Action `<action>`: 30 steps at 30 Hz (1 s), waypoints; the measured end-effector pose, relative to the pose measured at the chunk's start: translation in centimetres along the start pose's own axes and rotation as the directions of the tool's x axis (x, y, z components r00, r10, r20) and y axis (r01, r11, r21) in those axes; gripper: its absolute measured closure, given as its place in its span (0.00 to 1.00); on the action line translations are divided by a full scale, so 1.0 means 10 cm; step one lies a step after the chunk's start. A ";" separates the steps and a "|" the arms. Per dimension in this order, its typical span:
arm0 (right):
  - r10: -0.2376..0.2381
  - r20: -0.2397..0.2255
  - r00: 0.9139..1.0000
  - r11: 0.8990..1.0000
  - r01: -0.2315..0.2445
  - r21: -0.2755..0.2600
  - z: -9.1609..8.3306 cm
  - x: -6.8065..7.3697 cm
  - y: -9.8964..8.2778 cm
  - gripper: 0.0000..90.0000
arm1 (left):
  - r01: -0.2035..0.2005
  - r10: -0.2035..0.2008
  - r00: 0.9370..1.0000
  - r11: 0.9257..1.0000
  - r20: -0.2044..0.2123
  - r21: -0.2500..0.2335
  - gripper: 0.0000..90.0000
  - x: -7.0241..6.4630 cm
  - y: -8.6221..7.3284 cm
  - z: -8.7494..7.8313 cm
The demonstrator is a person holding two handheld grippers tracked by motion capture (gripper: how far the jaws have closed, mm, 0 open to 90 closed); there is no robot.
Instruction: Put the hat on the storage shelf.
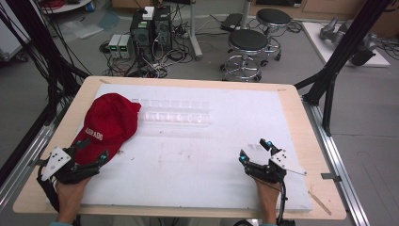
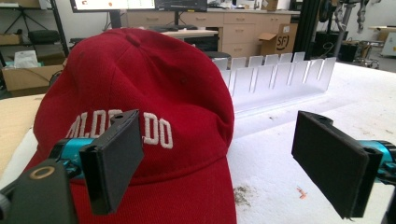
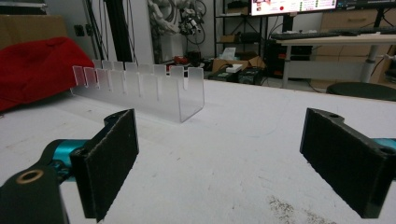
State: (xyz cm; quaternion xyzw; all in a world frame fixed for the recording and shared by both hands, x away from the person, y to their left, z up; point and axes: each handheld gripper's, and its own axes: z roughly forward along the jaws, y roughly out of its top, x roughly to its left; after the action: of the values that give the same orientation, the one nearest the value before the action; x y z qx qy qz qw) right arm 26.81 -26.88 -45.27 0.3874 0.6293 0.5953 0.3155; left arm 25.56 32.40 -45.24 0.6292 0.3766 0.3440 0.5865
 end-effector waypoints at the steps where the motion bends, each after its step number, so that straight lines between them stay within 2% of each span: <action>1: 0.000 0.001 1.000 1.000 0.000 0.001 0.00 0.00 0.00 0.12 | 0.000 0.000 1.000 1.000 0.000 0.000 0.19 0.00 0.00 0.00; 10: 0.004 -0.001 1.000 1.000 -0.004 0.000 0.00 0.00 0.00 0.12 | -0.016 0.016 1.000 1.000 -0.010 -0.002 0.19 -0.02 0.00 0.00; 25: 0.005 -0.004 1.000 1.000 -0.005 -0.010 0.00 -0.01 0.00 0.12 | -0.021 0.021 1.000 1.000 -0.012 0.002 0.18 -0.02 0.00 0.00; 28: 0.000 -0.002 1.000 1.000 0.000 -0.009 0.00 -0.01 0.00 0.12 | -0.014 0.014 1.000 1.000 -0.012 0.001 0.19 -0.02 0.00 0.00; 30: 0.003 -0.004 1.000 1.000 -0.003 -0.009 0.00 -0.01 0.00 0.12 | 0.014 -0.014 1.000 1.000 -0.006 0.007 0.18 0.02 0.01 0.00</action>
State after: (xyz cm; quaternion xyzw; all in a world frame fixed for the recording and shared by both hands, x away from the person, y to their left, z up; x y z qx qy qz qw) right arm 26.83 -26.98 -45.29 0.3856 0.6266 0.5995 0.3152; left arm 25.68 32.51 -45.17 0.6275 0.3839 0.3404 0.5856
